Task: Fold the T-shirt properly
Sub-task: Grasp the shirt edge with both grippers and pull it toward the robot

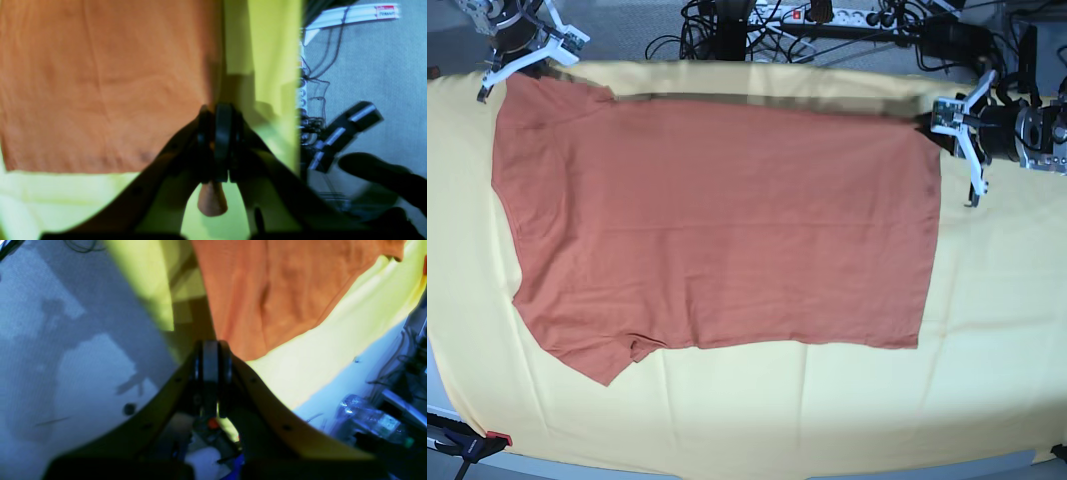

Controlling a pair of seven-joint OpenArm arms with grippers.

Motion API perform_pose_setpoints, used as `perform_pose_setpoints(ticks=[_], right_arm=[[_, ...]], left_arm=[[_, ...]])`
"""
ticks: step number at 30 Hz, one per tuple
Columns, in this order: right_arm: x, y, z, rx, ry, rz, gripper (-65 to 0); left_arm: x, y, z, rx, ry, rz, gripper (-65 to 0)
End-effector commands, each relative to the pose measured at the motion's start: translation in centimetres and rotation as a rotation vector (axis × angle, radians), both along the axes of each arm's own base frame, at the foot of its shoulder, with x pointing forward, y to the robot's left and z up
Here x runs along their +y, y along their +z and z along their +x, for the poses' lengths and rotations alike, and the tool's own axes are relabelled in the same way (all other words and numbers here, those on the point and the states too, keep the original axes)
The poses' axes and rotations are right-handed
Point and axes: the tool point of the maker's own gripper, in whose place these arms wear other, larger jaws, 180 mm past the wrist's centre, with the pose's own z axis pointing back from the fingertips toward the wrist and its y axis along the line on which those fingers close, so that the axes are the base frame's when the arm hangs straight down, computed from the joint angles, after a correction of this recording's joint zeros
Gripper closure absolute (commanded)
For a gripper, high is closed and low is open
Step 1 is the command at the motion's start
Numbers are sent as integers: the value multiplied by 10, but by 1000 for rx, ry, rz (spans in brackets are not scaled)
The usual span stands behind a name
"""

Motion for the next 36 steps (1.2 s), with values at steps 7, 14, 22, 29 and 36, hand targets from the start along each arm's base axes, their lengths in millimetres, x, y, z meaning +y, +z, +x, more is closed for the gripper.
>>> perform_pose_setpoints(ticks=[7, 14, 22, 29, 36], right_arm=[[-7, 16, 12, -98, 19, -61, 0], [6, 36, 50, -256, 72, 19, 0], [46, 55, 97, -297, 126, 269, 0], [21, 35, 134, -280, 67, 301, 0], [3, 31, 170, -262, 8, 370, 0]], left_arm=[[3, 6, 0, -12, -9, 22, 0], [-6, 4, 1, -14, -12, -8, 0], [-11, -14, 14, -112, -64, 64, 0], [-6, -16, 55, -286, 74, 102, 0], [0, -25, 79, -366, 149, 106, 0]])
